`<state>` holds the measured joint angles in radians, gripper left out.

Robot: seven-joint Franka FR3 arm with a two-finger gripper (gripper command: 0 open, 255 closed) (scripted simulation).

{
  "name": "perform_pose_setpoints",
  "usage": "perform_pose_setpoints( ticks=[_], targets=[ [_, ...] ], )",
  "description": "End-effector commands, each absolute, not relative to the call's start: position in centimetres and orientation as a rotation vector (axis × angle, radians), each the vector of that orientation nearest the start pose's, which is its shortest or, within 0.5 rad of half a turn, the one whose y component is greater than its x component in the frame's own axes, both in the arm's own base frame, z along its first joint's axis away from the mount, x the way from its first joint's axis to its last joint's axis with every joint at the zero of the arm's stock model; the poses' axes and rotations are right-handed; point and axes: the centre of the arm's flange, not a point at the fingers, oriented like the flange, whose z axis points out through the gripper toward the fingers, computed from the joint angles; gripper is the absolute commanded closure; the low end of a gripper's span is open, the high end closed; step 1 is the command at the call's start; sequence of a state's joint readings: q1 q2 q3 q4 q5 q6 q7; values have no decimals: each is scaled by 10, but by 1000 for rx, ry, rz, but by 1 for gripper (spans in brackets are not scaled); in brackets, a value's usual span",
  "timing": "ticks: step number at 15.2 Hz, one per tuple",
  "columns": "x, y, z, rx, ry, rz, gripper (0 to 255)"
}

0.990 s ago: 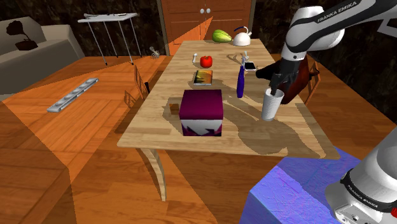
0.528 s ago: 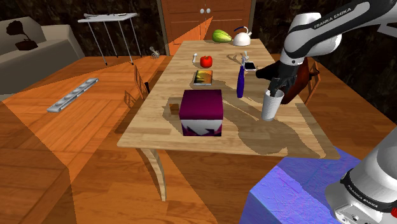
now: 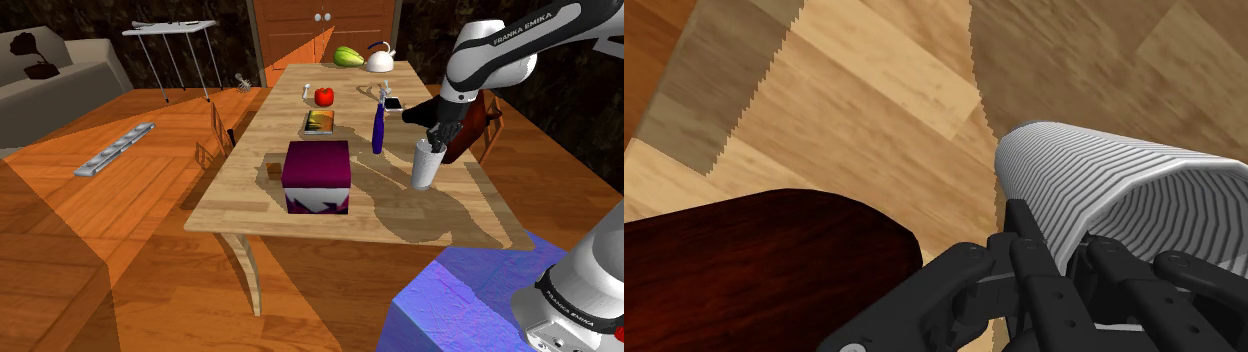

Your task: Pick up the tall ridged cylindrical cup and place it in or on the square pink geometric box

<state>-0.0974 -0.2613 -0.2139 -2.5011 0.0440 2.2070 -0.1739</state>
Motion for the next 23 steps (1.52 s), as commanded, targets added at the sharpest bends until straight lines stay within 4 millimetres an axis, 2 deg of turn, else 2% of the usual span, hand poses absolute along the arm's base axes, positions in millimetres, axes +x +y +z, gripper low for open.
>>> perform_pose_setpoints(
  ticks=[1,5,23],
  targets=[
    [415,-131,374,-3036,237,26,255],
    [415,-131,374,-3036,237,26,255],
    [415,-131,469,-3036,237,26,255]
  ],
)
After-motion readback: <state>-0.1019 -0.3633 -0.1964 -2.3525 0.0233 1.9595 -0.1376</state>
